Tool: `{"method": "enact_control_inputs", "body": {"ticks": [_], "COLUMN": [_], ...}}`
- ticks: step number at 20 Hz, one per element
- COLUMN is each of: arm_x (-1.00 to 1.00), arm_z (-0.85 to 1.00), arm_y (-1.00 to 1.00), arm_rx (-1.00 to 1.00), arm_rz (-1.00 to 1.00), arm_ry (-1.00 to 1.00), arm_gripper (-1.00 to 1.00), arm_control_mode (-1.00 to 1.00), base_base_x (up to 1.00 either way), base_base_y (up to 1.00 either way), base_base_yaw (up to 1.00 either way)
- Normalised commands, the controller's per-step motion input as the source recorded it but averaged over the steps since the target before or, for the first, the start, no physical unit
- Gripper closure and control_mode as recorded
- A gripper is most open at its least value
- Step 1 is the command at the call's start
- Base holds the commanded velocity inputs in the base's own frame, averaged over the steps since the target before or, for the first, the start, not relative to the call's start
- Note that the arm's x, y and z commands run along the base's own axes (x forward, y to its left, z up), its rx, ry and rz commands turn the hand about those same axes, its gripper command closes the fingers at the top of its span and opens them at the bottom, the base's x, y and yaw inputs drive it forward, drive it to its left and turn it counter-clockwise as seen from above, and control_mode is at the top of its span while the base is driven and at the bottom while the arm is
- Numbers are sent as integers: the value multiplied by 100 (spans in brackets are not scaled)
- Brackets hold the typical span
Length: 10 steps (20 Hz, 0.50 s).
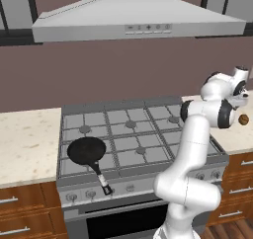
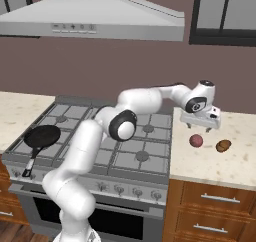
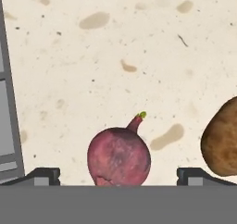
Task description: Put the onion and potato in the pan. Then turn on the front left burner and set the heat to medium.
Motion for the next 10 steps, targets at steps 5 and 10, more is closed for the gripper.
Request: {"method": "enact_control_inputs", "body": {"ticks": [5, 10], "arm_x": [-2, -1], "arm_z": [-36, -29], "arm_y": [4, 1], "arm_rx": [6, 3], "arm_rz": [3, 1], "arm_ry": [3, 3], "arm_gripper": [-100, -100], "arm_control_mode": [-100, -100], "base_base_x": [0, 0], "base_base_y": [0, 0], "base_base_yaw": [0, 0]}}
